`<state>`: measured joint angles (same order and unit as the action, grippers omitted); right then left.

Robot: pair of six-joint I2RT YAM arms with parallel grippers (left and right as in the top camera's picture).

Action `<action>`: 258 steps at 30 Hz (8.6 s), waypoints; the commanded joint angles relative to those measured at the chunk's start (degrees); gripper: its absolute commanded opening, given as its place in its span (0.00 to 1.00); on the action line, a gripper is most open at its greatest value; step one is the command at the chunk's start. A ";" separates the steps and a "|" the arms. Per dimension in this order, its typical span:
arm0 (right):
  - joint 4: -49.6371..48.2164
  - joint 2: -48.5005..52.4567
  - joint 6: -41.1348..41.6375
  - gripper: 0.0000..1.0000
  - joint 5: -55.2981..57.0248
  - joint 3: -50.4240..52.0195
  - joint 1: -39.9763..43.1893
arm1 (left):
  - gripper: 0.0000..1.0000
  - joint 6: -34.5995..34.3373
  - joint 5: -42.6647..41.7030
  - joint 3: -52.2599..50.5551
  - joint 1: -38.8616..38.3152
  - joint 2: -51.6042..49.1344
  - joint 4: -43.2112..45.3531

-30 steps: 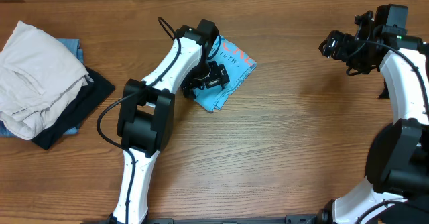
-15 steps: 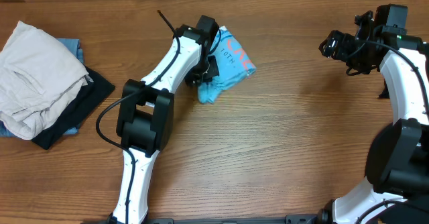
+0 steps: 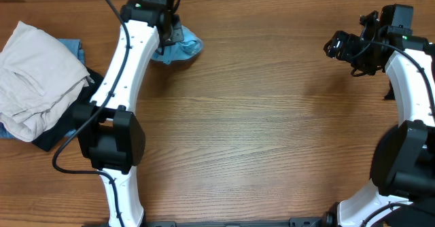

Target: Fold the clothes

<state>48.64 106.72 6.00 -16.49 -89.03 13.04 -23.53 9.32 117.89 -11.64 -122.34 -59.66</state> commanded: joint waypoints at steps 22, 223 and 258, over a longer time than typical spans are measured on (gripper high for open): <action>-0.31 -0.31 0.20 1.00 0.22 -0.61 -0.11 | 0.04 10.16 2.91 3.39 36.61 19.58 -7.41; -56.94 -106.49 0.07 1.00 8.09 80.13 -20.72 | 1.00 32.28 -31.19 4.52 12.35 12.96 -4.39; -44.02 -106.49 0.04 1.00 14.32 88.59 -20.31 | 1.00 32.28 -31.19 4.52 12.35 12.96 -4.42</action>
<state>4.75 0.80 5.78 -2.55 -1.04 -7.53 9.30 -21.82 122.34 0.93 -109.19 -64.23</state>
